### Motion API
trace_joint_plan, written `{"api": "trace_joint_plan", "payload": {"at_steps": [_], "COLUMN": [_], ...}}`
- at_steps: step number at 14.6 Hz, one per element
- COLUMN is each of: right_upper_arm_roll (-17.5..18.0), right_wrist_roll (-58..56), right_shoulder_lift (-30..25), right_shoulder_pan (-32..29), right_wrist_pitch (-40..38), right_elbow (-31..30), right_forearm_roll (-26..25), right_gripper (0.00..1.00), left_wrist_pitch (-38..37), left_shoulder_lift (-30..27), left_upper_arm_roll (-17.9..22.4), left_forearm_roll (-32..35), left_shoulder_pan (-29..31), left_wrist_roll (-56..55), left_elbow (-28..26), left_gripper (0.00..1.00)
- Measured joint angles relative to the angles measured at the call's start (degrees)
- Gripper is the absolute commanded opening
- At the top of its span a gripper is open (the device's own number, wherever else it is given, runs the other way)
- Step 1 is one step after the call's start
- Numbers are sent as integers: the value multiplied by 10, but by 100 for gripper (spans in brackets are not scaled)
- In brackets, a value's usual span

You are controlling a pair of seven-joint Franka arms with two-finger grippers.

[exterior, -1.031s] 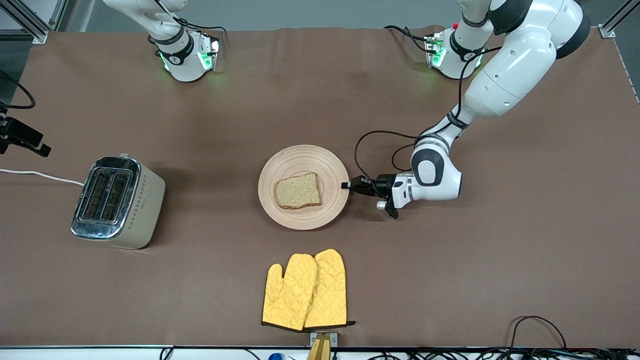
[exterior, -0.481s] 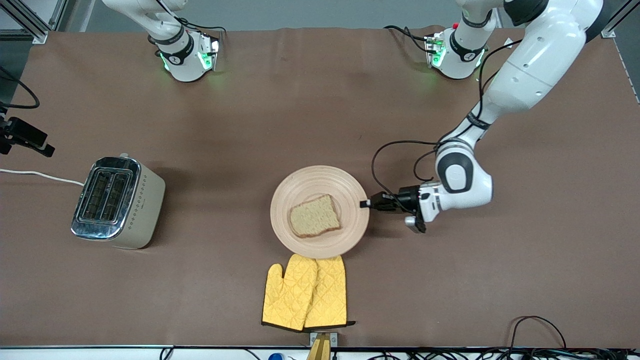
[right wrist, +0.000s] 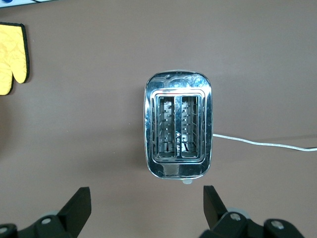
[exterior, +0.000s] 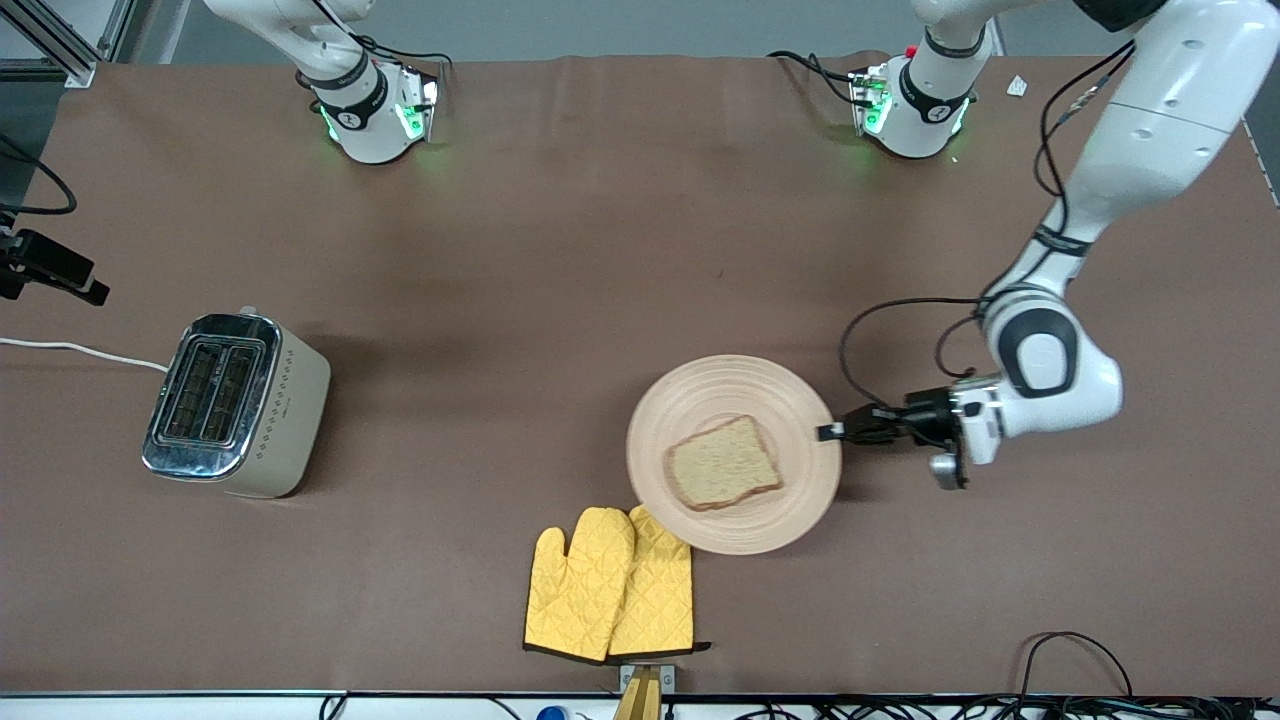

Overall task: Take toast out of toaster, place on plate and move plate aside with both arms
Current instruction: 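Slide the plate with the left gripper away from the toaster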

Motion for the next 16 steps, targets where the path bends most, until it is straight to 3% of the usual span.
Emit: {"api": "trace_joint_plan", "payload": {"at_steps": [7, 16], "right_upper_arm_roll": [9, 9], "right_wrist_roll": [0, 0], "right_shoulder_lift": [0, 0], "right_shoulder_pan": [2, 2], "right_wrist_pitch": [-15, -9], "right_elbow": [0, 1], "right_forearm_roll": [-11, -12], "right_gripper": [100, 100], "left_wrist_pitch": [-132, -179], "left_shoulder_lift": [-1, 12], "left_upper_arm_roll": [1, 5], "left_forearm_roll": [134, 204], "left_shoulder_pan": [162, 282], "left_wrist_roll": [0, 1], "left_elbow": [39, 63], "left_gripper": [1, 1]}}
